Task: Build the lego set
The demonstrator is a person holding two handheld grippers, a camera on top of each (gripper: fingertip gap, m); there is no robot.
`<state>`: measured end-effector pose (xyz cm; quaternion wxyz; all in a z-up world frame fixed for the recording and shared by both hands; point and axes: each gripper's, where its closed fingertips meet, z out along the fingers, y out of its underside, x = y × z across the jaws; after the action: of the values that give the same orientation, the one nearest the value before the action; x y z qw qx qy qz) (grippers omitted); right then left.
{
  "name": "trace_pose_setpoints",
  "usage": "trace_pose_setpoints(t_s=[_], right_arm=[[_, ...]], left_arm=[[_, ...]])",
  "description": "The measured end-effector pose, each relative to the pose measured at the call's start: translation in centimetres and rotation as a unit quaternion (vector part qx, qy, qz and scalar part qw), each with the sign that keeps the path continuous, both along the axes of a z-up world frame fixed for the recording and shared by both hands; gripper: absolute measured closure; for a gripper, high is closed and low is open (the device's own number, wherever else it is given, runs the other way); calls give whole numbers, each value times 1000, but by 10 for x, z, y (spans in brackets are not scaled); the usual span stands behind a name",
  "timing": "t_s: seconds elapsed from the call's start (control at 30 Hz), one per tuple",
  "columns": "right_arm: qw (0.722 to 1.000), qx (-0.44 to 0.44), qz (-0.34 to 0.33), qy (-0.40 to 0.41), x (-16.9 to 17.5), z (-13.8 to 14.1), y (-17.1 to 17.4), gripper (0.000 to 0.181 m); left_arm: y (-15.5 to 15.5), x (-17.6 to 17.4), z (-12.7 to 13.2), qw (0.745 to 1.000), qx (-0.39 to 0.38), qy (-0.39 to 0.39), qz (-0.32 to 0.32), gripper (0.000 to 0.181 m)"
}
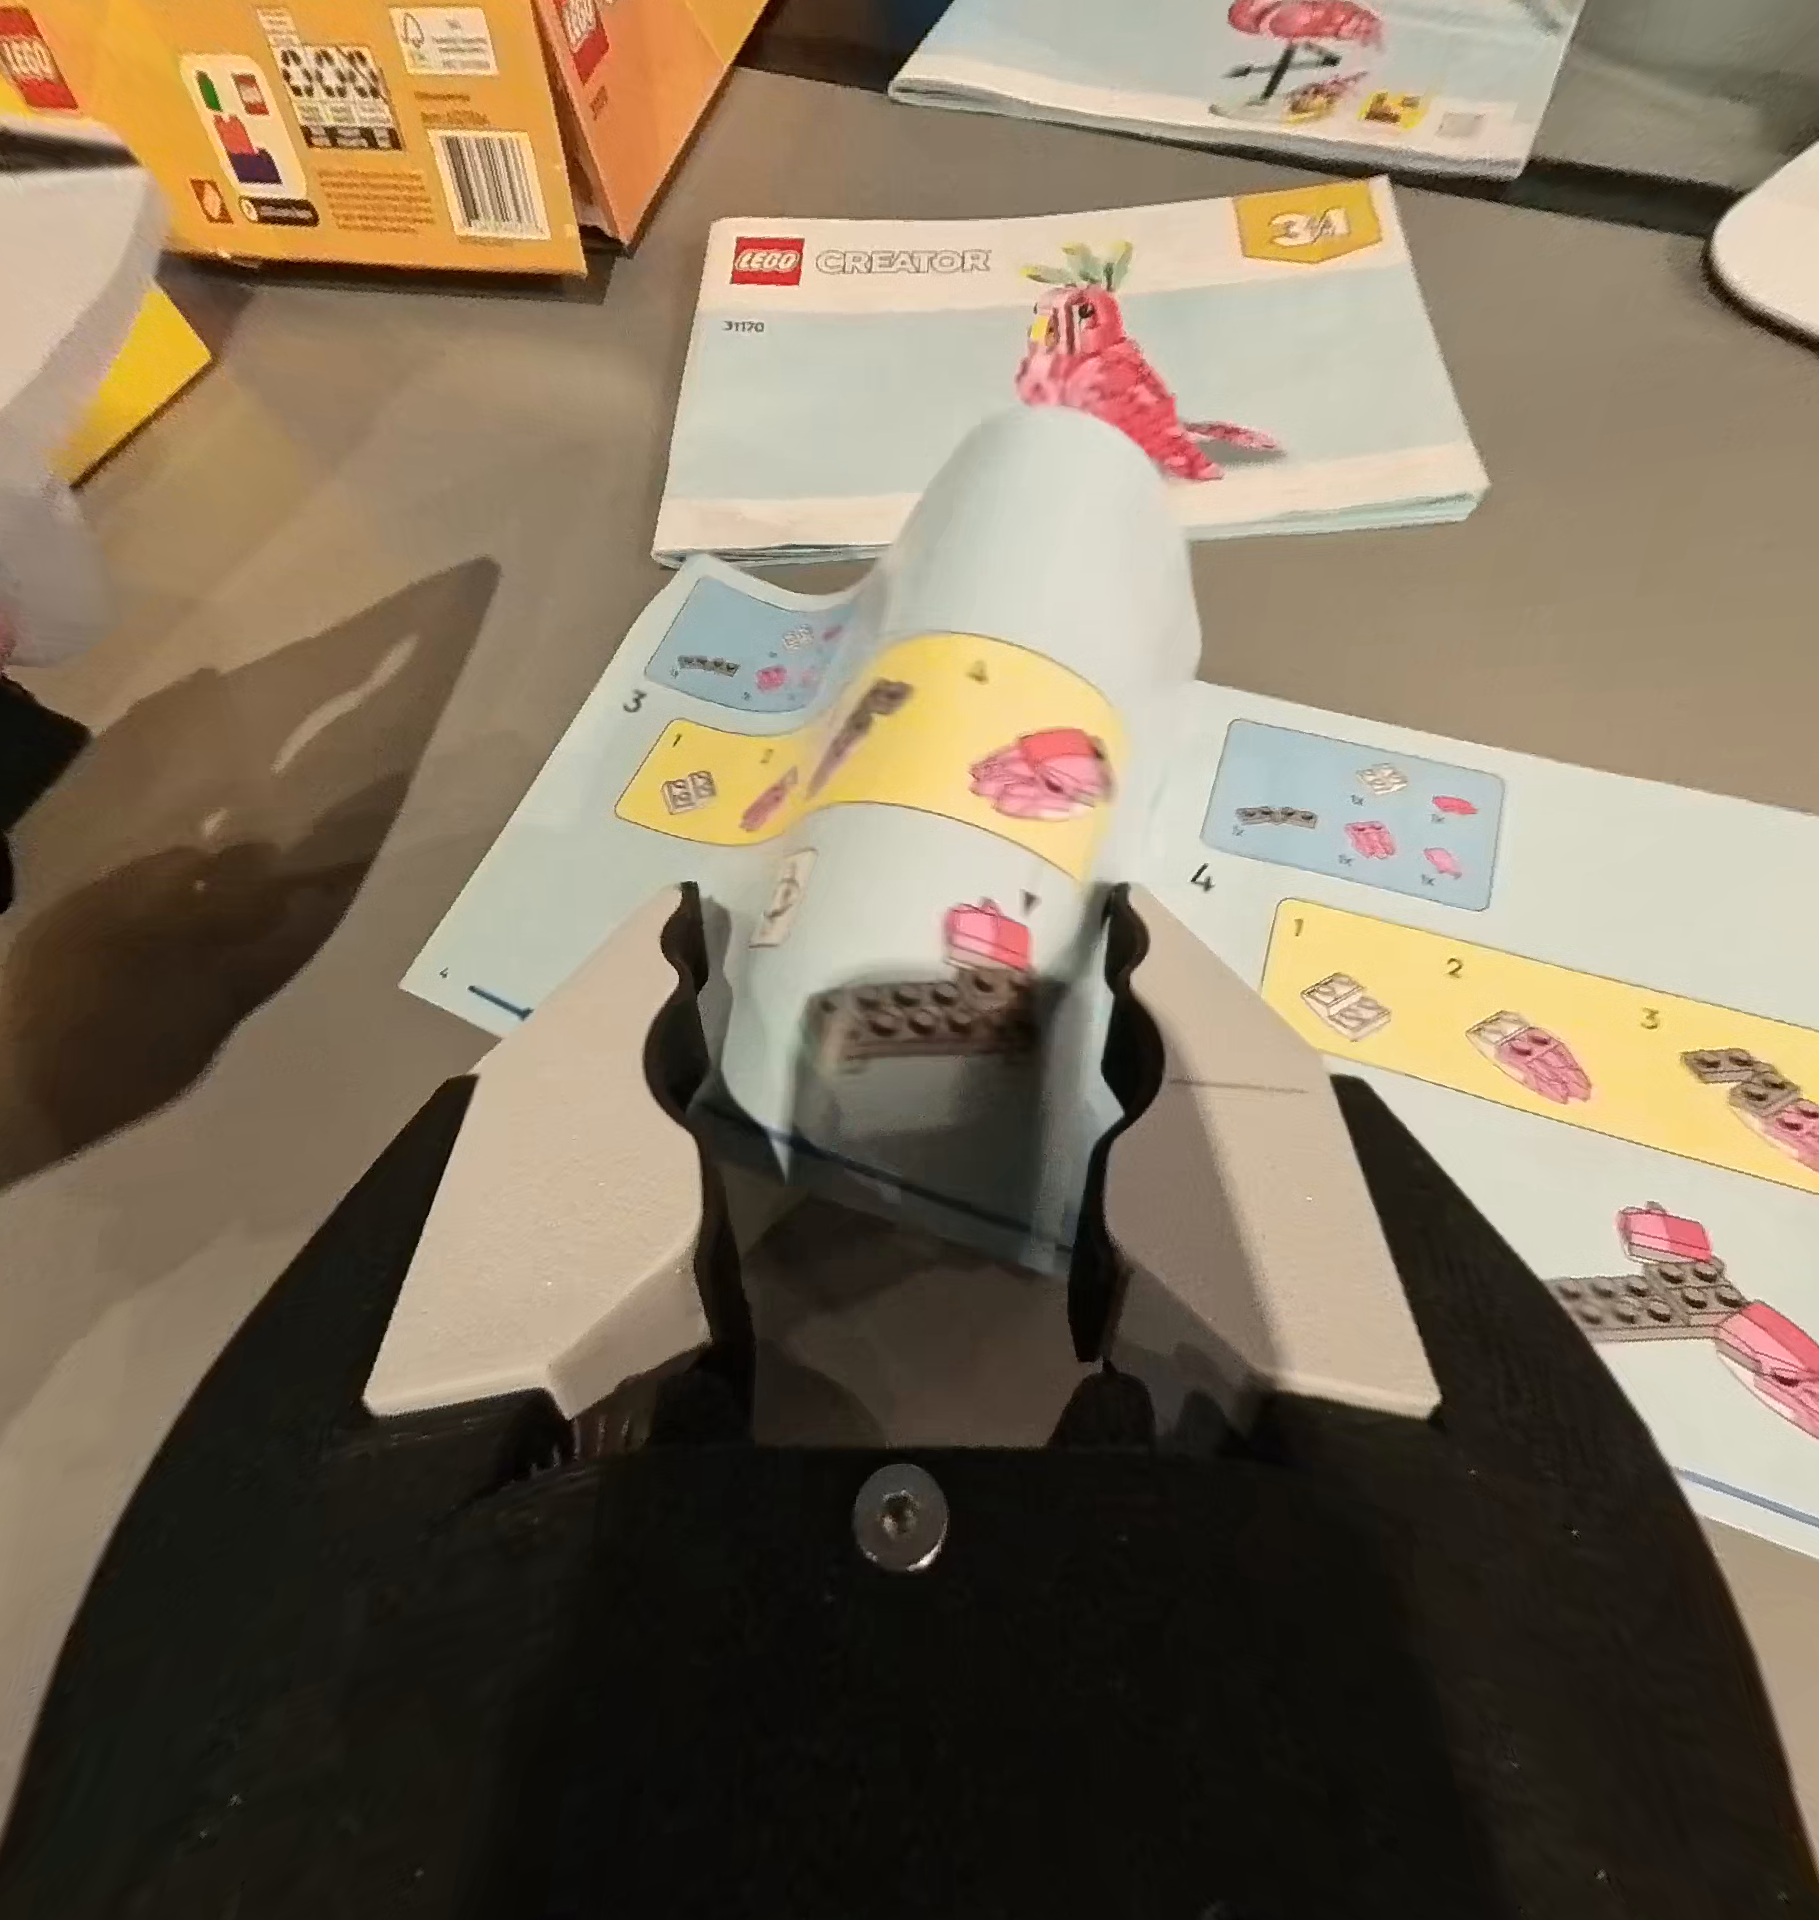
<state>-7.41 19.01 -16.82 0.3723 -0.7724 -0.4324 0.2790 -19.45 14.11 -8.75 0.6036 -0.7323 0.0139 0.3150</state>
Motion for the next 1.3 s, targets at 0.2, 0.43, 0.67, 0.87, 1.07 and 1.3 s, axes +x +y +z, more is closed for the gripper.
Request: trace_pose_setpoints(t_s=[0.2,0.43,0.67,0.87,1.07,1.3], right_arm=[[997,54,-4,49,4,29,11,102],[968,177,158,75,13,64,-10,85],[835,475,247,-130,25,33,-26,119],[809,547,193,-101,2,51,-39,181],[845,473,242,-49,-21,35,-78,181],[889,361,279,42,-21,43,-95,151]], left_arm=[[7,11,-11,999,-28,-9,-32,181],[10,23,-14,997,-42,11,-59,181],[5,8,-1,1000,-6,0,-30,181],[-14,-20,19,998,32,38,31,181],[-26,-35,29,996,58,27,56,181],[-31,-40,34,995,79,11,61,181]])
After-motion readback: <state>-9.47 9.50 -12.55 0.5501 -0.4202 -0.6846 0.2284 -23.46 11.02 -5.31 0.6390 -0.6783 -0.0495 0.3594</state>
